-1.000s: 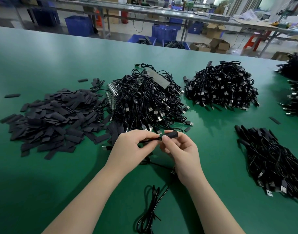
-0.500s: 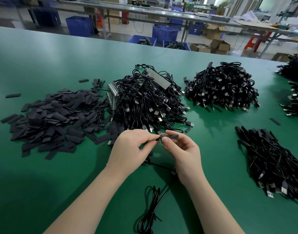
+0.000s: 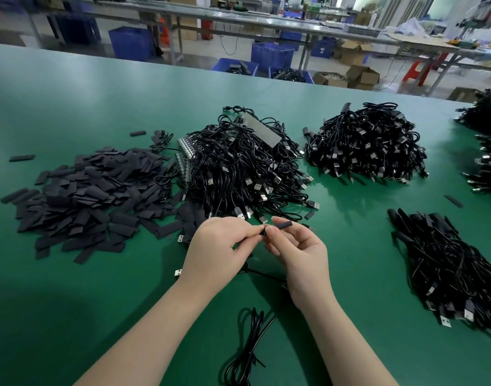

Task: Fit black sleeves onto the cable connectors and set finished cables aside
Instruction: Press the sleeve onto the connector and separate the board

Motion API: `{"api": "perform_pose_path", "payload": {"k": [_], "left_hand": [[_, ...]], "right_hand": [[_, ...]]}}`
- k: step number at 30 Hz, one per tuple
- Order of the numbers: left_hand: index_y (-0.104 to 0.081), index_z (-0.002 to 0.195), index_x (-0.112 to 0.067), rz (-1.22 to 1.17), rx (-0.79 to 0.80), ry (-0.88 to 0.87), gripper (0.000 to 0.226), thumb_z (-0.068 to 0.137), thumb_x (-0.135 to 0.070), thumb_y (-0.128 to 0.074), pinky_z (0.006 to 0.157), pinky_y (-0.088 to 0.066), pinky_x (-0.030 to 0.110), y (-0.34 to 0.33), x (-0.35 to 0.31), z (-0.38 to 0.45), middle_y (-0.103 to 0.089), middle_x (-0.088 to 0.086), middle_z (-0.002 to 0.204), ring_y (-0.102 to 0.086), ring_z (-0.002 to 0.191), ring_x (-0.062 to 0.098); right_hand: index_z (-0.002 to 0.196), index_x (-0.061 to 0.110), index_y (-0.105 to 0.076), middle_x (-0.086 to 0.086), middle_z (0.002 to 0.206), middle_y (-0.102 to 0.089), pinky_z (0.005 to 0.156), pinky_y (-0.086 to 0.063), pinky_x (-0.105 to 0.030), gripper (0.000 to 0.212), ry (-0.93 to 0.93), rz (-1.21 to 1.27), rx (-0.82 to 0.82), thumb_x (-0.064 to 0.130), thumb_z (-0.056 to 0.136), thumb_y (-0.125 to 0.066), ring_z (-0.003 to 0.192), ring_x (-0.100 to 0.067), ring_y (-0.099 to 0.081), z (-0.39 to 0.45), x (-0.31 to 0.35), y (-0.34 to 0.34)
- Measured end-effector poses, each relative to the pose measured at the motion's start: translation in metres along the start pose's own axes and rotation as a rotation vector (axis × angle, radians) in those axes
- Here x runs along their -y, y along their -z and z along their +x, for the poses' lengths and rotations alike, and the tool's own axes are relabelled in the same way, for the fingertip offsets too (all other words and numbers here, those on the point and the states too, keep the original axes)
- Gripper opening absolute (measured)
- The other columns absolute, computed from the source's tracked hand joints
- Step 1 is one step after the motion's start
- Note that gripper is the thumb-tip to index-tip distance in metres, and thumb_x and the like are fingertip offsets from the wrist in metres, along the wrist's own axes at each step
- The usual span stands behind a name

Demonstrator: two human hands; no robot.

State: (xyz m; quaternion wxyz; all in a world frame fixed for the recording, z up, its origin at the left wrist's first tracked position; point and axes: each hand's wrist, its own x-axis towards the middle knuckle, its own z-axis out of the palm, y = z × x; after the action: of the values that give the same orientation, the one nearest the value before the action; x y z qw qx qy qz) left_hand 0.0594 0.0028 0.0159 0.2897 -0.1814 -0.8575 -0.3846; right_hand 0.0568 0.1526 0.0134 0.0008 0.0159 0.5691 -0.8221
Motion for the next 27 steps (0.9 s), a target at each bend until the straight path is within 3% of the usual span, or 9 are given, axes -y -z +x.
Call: {"api": "perform_pose_path", "payload": {"k": [6, 10, 13, 16, 23, 27], "left_hand": [[-0.078, 0.097, -0.02, 0.0, -0.068, 0.042, 0.017, 0.081, -0.022, -0.072, 0.079, -0.047, 0.025, -0.0007, -0.0003, -0.0011, -0.074, -0.011, 0.084, -0.062, 0.084, 0.003], [-0.078, 0.098, -0.021, 0.028, -0.072, 0.059, 0.019, 0.079, -0.02, -0.072, 0.08, -0.045, 0.021, -0.0008, -0.003, -0.0002, -0.074, -0.01, 0.085, -0.06, 0.087, 0.003], [-0.079, 0.098, -0.021, 0.017, -0.047, 0.068, 0.018, 0.081, -0.022, -0.071, 0.08, -0.048, 0.025, 0.0002, -0.0043, 0.0006, -0.075, -0.011, 0.086, -0.062, 0.086, 0.003], [-0.079, 0.096, -0.02, 0.018, -0.062, 0.111, 0.018, 0.08, -0.025, -0.071, 0.079, -0.052, 0.031, 0.0013, -0.006, 0.0007, -0.075, -0.01, 0.087, -0.062, 0.087, 0.003], [-0.079, 0.097, -0.018, -0.016, 0.002, 0.116, 0.019, 0.08, -0.021, -0.071, 0.077, -0.056, 0.041, 0.0009, -0.0054, -0.0014, -0.075, -0.008, 0.086, -0.063, 0.086, 0.004], [-0.078, 0.1, -0.021, -0.023, -0.001, 0.151, 0.019, 0.082, -0.022, -0.073, 0.08, -0.055, 0.039, -0.0007, -0.0046, -0.0007, -0.075, -0.01, 0.091, -0.065, 0.086, 0.003]], "right_hand": [[0.09, 0.009, -0.071, 0.001, 0.076, -0.075, 0.074, -0.057, -0.021, 0.013, 0.001, -0.052, -0.009, 0.012, 0.079, -0.077, 0.074, -0.008, -0.069, 0.0001, -0.0012, -0.0012], [0.11, 0.02, -0.069, -0.006, 0.078, -0.075, 0.077, -0.055, -0.019, 0.027, 0.026, -0.083, -0.006, 0.008, 0.086, -0.074, 0.076, -0.009, -0.07, -0.0021, -0.0006, -0.0038], [0.121, 0.037, -0.061, -0.005, 0.088, -0.077, 0.085, -0.055, -0.021, 0.044, 0.141, -0.148, -0.016, 0.011, 0.088, -0.073, 0.089, -0.013, -0.074, -0.0043, 0.0008, -0.0038], [0.115, 0.047, -0.064, 0.004, 0.093, -0.078, 0.085, -0.056, -0.021, 0.042, 0.214, -0.261, -0.058, 0.014, 0.09, -0.072, 0.092, -0.013, -0.073, -0.0054, 0.0005, -0.0051], [0.123, 0.051, -0.054, 0.015, 0.089, -0.076, 0.074, -0.048, -0.008, 0.044, 0.245, -0.404, -0.032, 0.021, 0.094, -0.067, 0.082, 0.0, -0.07, -0.0052, -0.0037, -0.0051], [0.124, 0.051, -0.054, 0.016, 0.097, -0.075, 0.079, -0.049, -0.009, 0.047, 0.28, -0.383, -0.062, 0.019, 0.093, -0.068, 0.093, -0.004, -0.071, -0.0058, -0.0053, -0.0062]]}}
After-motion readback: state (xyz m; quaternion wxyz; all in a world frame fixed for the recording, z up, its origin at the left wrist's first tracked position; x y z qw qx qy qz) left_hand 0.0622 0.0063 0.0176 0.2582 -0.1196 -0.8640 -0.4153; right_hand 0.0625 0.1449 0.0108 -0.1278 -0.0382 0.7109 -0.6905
